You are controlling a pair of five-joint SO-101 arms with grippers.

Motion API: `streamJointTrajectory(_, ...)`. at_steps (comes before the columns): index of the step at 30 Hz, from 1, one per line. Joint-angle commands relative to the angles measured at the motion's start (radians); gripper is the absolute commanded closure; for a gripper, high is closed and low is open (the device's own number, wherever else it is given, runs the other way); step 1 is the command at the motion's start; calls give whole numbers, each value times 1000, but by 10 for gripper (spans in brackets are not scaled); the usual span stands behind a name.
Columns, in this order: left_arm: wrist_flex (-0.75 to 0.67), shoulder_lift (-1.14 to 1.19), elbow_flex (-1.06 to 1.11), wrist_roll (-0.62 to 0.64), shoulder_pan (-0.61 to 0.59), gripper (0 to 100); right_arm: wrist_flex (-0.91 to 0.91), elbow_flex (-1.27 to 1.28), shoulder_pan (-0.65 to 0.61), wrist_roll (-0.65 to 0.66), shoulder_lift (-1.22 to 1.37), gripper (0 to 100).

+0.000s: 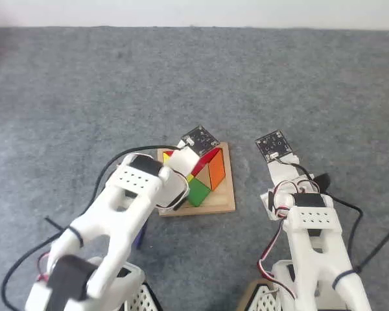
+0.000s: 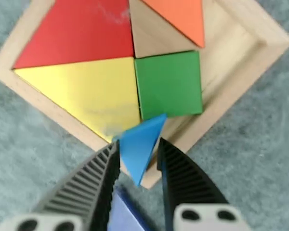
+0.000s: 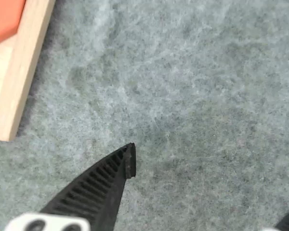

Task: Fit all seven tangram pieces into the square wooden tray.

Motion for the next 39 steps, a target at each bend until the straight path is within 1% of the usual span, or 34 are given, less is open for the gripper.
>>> streamJointTrajectory(1, -18, 18, -59, -3, -8, 870, -18, -8, 4, 8, -25, 494)
streamJointTrajectory(3, 6, 5, -88, -3, -8, 870, -18, -8, 4, 8, -25, 494)
streamJointTrajectory(6, 57, -91, -116, 12, -14, 870, -18, -8, 4, 8, -25, 494)
streamJointTrajectory(12, 84, -325, -45, 26, -20, 870, -18, -8, 4, 8, -25, 494)
streamJointTrajectory(14, 78, -353, -21, 34, -61, 870, -18, -8, 4, 8, -25, 494)
streamJointTrajectory(17, -5, -315, 24, 48, -169, 870, -18, -8, 4, 8, -24, 494)
streamJointTrajectory(19, -51, -250, 36, 48, -215, 870, -18, -8, 4, 8, -24, 494)
streamJointTrajectory(21, -55, -189, 36, 48, -212, 870, -18, -8, 4, 8, -24, 494)
streamJointTrajectory(23, -71, -140, 35, 52, -181, 870, -18, -8, 4, 8, -24, 494)
streamJointTrajectory(27, -81, -104, 36, 54, -132, 870, -18, -8, 4, 8, -24, 494)
streamJointTrajectory(39, -104, -97, 45, 54, -135, 870, -13, -8, 4, 8, -24, 494)
